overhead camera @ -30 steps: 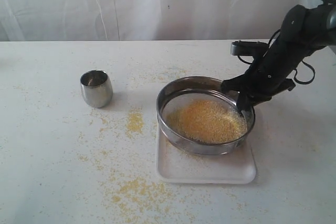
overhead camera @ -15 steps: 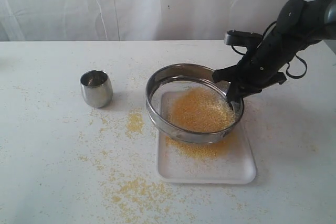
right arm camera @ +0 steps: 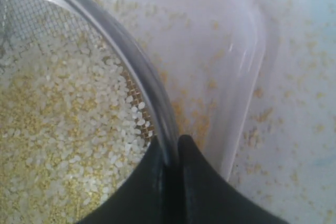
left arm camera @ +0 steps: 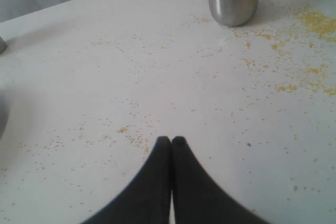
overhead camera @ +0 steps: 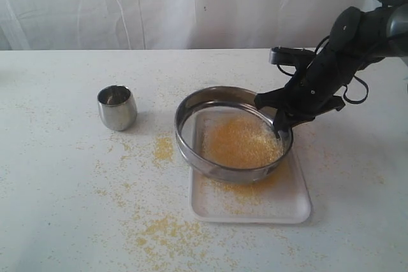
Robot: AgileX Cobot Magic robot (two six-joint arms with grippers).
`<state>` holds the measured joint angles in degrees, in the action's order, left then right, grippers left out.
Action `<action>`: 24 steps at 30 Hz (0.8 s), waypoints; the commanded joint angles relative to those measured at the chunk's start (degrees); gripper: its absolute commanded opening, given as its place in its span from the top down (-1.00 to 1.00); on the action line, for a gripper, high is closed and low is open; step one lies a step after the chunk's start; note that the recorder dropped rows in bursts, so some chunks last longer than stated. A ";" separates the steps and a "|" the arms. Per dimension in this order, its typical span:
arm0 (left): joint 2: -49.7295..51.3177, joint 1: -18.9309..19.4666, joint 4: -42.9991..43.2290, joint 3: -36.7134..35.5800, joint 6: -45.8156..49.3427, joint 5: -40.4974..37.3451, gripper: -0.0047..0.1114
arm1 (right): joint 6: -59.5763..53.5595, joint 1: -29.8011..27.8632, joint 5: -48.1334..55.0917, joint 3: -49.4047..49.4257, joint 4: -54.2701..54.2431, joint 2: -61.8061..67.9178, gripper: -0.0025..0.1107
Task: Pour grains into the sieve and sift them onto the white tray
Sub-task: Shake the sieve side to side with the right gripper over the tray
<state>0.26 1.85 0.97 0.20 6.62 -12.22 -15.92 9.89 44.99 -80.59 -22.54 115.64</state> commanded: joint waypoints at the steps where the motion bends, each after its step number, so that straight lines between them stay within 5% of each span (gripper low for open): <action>1: -0.26 -0.54 -0.15 -0.20 -0.05 0.18 0.92 | -0.49 -0.17 6.04 0.75 -1.71 -1.19 0.96; 5: -0.26 -0.54 -0.15 -0.20 -0.05 0.18 0.92 | 0.66 0.37 -5.57 1.33 0.90 -0.96 0.96; 9: -0.26 -0.54 -0.15 -0.20 -0.05 0.18 0.92 | 2.03 0.50 5.92 1.73 4.65 -1.83 0.96; 13: -0.26 -0.54 -0.15 -0.20 -0.05 0.18 0.92 | 2.61 0.25 -6.10 1.88 5.76 -1.83 0.96; 18: -0.26 -0.54 -0.15 -0.20 -0.05 0.18 0.92 | 2.41 0.77 7.05 2.91 5.65 -2.50 0.96; 22: -0.26 -0.54 -0.15 -0.20 -0.05 0.18 0.92 | 2.35 0.65 -11.23 3.03 7.32 -2.01 0.96; 24: -0.26 -0.54 -0.15 -0.20 -0.05 0.18 0.92 | 6.48 0.42 -6.84 3.03 7.21 -2.39 0.96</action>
<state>0.26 1.85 0.97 0.20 6.62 -12.22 -13.80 11.09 39.64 -77.14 -14.33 114.48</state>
